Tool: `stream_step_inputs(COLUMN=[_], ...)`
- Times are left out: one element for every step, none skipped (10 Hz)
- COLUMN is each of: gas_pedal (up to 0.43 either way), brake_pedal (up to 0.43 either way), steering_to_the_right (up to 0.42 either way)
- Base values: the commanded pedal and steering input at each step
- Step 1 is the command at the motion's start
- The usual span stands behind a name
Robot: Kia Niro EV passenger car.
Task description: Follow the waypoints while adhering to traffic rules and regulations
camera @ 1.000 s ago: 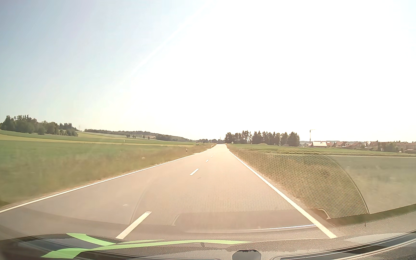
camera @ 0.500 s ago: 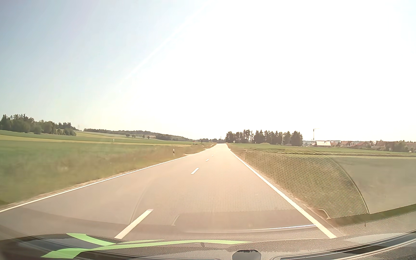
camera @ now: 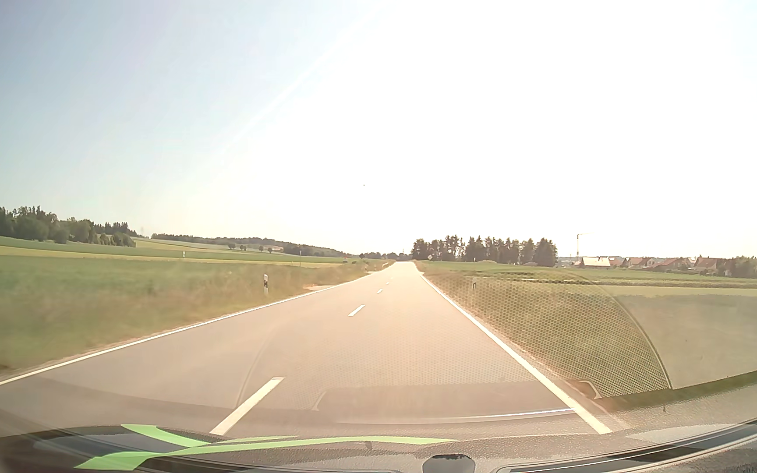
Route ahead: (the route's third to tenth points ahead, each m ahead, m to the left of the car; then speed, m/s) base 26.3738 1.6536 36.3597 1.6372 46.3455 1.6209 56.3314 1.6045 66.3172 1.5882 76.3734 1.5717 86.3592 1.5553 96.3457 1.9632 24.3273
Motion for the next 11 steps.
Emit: stream_step_inputs(gas_pedal=[0.240,0.240,0.228,0.220,0.220,0.220,0.228,0.240,0.248,0.260,0.260], brake_pedal=[0.000,0.000,0.000,0.000,0.000,0.000,0.000,0.000,0.000,0.000,0.000], steering_to_the_right=[-0.002,-0.002,-0.001,-0.001,-0.002,-0.002,-0.002,-0.002,-0.001,-0.002,-0.002])
